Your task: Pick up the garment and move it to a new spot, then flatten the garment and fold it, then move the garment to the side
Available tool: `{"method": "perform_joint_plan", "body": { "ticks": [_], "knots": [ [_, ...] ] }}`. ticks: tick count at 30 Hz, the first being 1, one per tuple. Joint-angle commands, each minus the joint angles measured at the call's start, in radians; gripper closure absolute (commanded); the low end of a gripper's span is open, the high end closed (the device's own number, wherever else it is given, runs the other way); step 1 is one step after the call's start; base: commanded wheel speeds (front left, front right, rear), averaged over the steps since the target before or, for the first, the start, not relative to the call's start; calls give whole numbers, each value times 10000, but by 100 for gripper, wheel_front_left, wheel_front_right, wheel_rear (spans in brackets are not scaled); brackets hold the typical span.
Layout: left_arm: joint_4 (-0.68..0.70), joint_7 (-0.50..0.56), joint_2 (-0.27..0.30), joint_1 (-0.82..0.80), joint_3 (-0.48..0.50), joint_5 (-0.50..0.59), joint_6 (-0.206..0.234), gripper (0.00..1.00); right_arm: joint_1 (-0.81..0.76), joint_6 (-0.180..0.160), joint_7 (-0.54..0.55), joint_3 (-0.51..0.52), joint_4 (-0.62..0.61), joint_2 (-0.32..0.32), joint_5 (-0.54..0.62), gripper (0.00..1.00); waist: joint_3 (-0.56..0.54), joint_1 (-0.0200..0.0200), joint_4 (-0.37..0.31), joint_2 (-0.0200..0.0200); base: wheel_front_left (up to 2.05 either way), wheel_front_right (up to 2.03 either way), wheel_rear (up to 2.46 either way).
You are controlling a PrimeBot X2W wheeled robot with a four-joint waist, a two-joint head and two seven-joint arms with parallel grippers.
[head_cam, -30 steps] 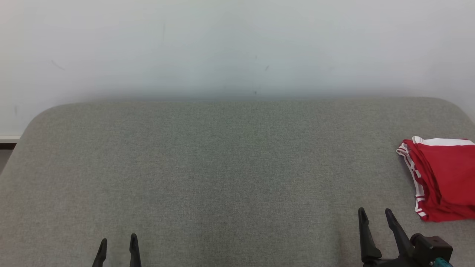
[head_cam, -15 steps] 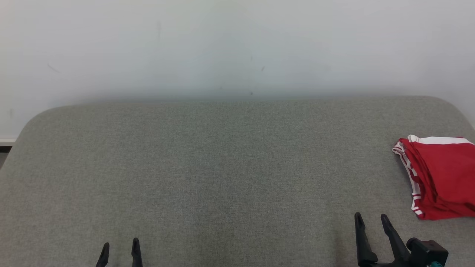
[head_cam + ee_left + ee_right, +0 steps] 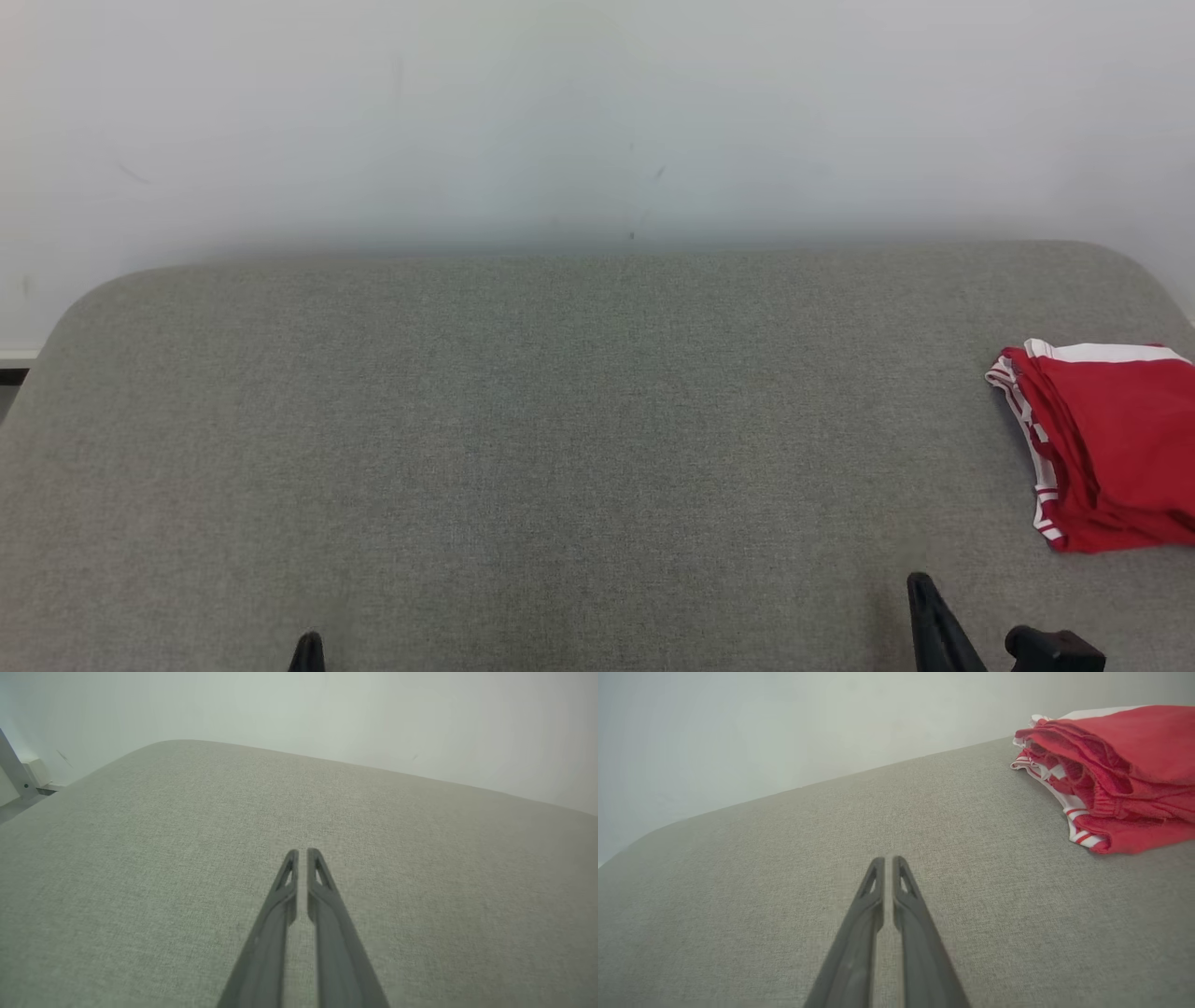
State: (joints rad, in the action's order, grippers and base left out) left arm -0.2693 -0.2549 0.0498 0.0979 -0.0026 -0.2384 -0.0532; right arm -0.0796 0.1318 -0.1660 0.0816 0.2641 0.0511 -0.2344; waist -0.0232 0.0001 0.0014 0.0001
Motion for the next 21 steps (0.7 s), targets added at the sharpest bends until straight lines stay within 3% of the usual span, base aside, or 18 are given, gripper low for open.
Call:
{"method": "perform_joint_plan", "body": {
  "ticks": [1,21],
  "knots": [
    [-39,18,0,5,6,-19,-1,100,-13,0,4,1,41,0,-23,100,1,0,0,-1,0,0,0],
    [-20,940,3,-522,301,-3415,-193,100,454,-3,700,91,27,-2,-3431,100,40,0,-2,-1,0,0,0]
  ]
}}
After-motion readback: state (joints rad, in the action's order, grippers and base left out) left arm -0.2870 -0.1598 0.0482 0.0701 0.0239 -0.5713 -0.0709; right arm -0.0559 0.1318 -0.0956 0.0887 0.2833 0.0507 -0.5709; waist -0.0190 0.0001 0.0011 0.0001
